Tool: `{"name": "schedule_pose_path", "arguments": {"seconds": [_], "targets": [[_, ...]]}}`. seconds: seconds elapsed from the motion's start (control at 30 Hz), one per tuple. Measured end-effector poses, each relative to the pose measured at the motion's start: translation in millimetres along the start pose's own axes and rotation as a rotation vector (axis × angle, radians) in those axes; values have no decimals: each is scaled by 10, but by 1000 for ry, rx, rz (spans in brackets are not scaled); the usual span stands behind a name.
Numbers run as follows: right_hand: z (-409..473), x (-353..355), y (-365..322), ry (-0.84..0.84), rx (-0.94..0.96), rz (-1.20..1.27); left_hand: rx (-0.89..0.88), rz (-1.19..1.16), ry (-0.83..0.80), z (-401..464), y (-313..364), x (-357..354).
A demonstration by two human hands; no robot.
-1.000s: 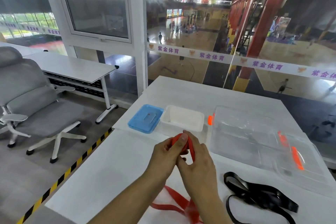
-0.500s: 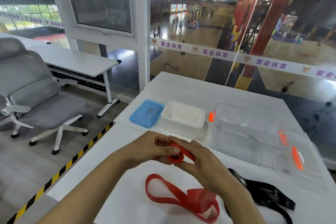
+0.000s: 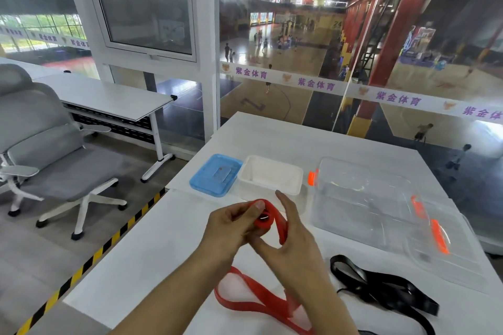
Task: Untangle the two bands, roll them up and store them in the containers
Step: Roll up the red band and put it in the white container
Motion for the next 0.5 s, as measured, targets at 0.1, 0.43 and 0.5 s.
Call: {"name": "schedule_pose_path", "arguments": {"seconds": [0.1,0.43,0.5], "targets": [[-69,-166,-89,89,-49,-21,31,-37,83,-20,-90,-81],[-56,-106,95,-40,-17,-50,161,120,-69,-103,-202,39],[-20,-23,134,-164,58,-72,193,177,-138,-116,-170,119]]}}
Point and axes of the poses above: each hand's wrist, its own z-axis towards the middle knuckle, its own x-axis out of the back of the hand, y = z × x, the point moved 3 cm from there along z, towards the middle knuckle, and after that the axes turned 6 degrees about -z, right-handed, at the moved point
